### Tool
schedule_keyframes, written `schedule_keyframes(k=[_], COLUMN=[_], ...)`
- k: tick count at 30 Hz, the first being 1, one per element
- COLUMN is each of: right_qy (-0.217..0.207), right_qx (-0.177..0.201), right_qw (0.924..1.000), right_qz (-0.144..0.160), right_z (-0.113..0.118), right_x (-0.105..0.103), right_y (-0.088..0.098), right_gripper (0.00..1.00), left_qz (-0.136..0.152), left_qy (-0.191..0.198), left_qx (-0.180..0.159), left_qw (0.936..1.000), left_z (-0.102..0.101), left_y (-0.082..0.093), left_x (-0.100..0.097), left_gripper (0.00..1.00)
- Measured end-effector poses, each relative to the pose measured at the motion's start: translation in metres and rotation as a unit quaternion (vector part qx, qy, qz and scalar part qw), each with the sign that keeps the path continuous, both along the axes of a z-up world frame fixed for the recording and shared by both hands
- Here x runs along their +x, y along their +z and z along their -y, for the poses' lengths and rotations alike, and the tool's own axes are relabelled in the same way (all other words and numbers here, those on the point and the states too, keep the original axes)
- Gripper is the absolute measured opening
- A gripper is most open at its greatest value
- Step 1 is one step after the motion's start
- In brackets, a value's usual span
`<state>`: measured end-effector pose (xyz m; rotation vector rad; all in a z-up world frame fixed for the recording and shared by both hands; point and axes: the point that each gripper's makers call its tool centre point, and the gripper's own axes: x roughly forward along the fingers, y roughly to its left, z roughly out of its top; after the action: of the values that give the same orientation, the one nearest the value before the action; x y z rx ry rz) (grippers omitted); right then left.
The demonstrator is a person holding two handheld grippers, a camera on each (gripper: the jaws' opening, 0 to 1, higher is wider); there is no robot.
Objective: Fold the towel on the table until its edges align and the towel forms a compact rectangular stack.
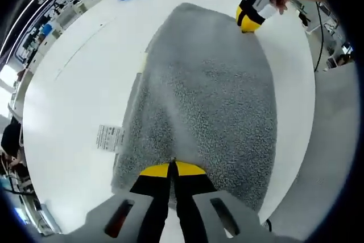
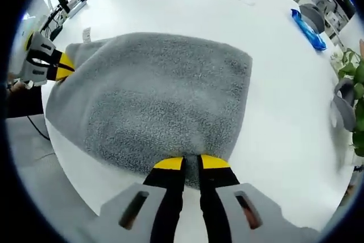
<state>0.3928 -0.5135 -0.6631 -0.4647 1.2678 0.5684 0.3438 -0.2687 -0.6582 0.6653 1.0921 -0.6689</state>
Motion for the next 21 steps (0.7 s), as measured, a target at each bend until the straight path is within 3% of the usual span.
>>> schedule_keyframes(k=[8,16,21], right_qy=[0.026,0.045,0.067], right_qx=[-0.007,-0.017,-0.033], right_qw=[0.9996,0.9988,0.9971], right_qz=[-0.005,-0.013,-0.016], right_z=[0.000,-0.001,-0.002], right_x=[0.002,0.007,0.010], right_y=[0.000,-0.001,-0.001], right_gripper=[0.07,0.07,0.07], left_qz=[0.016,0.012,0.014], left_qy=[0.024,0.051,0.057], left_qx=[0.001,-0.038,-0.045], left_qw=[0.9996,0.9979,0.9972], left_z=[0.002,0.004,0.006], left_y=[0.000,0.001,0.000], left_x=[-0.014,-0.023,-0.025], left_gripper=[0.02,0.02,0.02])
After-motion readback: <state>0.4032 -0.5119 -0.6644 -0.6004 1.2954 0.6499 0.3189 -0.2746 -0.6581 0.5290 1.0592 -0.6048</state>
